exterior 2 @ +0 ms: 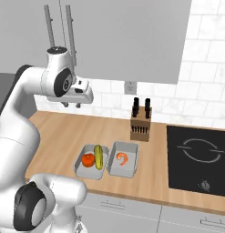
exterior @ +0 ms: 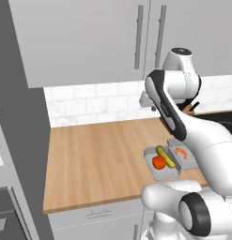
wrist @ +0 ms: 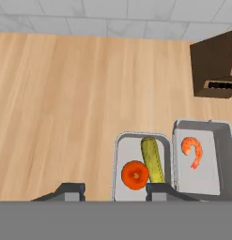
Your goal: Take the meat container that has the shrimp and place it on the second highest rack of the freezer. Then take the vegetable container that has the squash and cucumber and place it on the highest rack of the freezer.
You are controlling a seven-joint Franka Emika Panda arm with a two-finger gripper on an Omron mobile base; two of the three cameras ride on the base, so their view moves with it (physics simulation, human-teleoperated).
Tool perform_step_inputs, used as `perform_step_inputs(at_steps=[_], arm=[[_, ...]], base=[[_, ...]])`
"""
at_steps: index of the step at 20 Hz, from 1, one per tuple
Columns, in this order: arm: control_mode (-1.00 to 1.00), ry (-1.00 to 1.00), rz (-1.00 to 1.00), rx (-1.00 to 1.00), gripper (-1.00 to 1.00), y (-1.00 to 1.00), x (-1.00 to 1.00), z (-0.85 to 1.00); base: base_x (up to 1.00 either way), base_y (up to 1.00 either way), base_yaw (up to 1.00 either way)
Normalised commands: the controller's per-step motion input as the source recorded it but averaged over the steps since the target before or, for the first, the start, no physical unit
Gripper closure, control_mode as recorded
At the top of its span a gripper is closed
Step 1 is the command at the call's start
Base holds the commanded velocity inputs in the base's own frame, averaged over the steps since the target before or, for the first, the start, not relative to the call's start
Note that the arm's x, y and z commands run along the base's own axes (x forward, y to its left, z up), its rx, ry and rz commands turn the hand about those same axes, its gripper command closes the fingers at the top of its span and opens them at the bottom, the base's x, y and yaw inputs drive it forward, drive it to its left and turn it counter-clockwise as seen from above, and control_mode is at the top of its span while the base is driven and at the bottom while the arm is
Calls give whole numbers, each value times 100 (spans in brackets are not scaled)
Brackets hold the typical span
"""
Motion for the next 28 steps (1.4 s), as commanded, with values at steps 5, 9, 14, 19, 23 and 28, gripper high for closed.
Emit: perform_step_inputs(at_steps=[5, 9, 14, 19, 23, 28], arm=[[-100, 0, -12, 4, -100, -14, -26, -13], [-100, 3, -50, 6, -100, -68, -78, -64], [-100, 7, -45, 3, -100, -68, -61, -62], [-100, 10, -37, 6, -100, -12, -6, -58], [-100, 3, -42, 29, -100, -1, 0, -57], [-100, 0, -13, 32, -100, -11, 0, -45]], base=[[0, 0, 0], [0, 0, 0], [0, 0, 0], [0, 0, 0], [0, 0, 0], [0, 0, 0]])
